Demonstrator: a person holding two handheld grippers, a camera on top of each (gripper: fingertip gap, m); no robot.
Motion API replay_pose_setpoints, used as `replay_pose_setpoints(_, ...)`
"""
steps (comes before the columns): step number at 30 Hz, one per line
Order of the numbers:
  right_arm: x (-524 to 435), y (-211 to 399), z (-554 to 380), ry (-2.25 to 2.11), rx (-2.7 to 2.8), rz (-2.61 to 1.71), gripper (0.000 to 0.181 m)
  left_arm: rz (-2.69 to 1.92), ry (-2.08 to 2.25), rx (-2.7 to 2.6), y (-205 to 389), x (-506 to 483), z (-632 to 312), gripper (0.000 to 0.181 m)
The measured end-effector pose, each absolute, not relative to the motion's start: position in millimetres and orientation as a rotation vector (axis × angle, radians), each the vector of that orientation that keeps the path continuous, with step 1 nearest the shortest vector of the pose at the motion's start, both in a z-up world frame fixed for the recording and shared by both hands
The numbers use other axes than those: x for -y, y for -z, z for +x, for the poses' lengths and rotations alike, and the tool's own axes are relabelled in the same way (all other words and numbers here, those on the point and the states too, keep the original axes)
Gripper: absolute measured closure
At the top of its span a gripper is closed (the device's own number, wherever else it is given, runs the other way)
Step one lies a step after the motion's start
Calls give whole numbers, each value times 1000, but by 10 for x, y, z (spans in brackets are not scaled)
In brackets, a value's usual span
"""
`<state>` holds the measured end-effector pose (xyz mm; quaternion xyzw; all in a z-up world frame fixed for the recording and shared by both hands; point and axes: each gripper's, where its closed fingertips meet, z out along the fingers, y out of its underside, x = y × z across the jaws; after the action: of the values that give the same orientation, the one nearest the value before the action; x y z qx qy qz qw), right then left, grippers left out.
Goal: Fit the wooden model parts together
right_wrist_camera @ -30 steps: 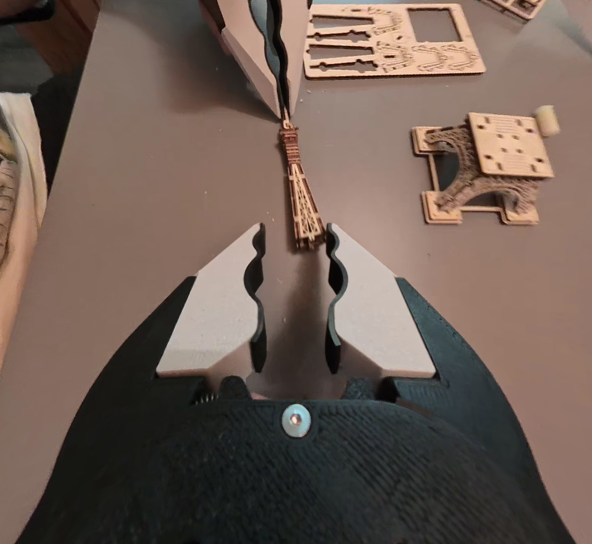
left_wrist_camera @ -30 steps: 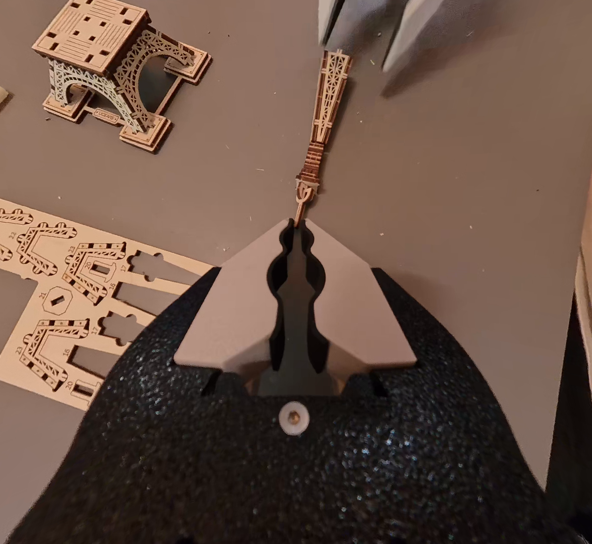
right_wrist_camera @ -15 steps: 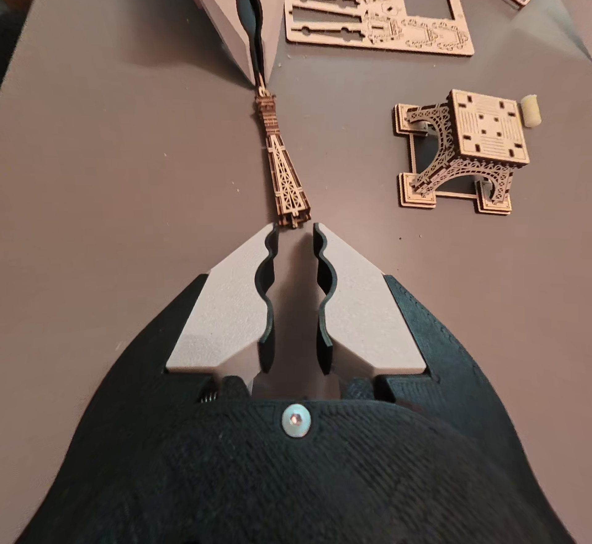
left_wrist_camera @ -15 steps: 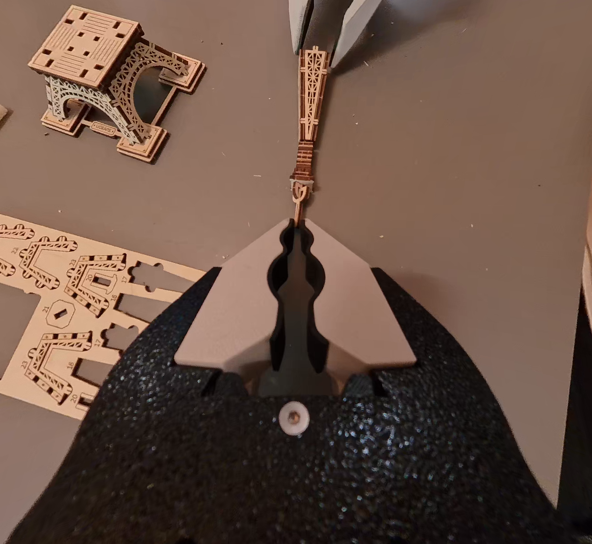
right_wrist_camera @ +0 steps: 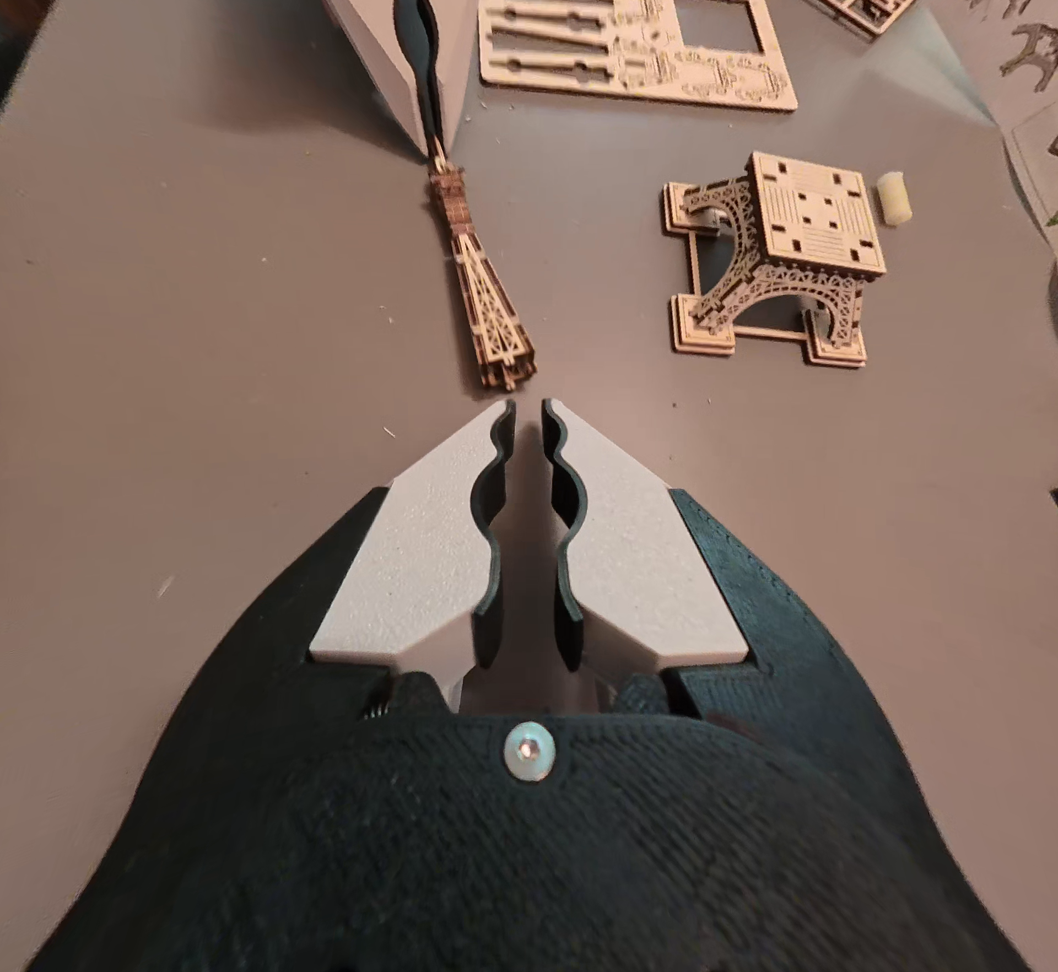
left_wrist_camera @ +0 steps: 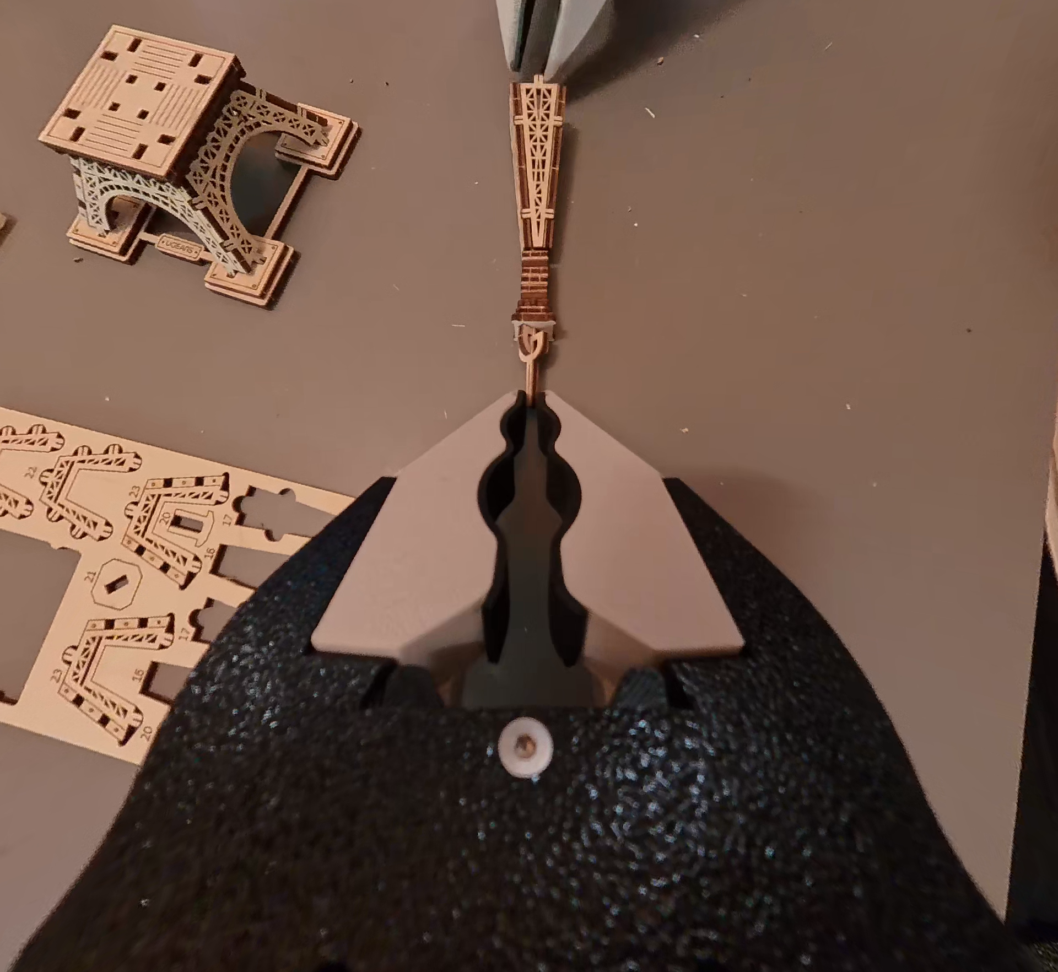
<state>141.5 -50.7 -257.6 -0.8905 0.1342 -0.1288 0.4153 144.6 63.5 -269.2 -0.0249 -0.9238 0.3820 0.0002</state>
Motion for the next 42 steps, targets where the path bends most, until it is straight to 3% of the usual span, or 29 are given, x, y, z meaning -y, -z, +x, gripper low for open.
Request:
replay_pose_setpoints(30, 374, 2541, 1469, 398, -398, -2195, 181, -19, -1205, 2932, 2693, -590, 1413, 181)
replay_pose_setpoints(42, 364, 2631, 1455, 503, -359, -2263, 181, 39, -1301, 2924, 2648, -566, 1407, 173)
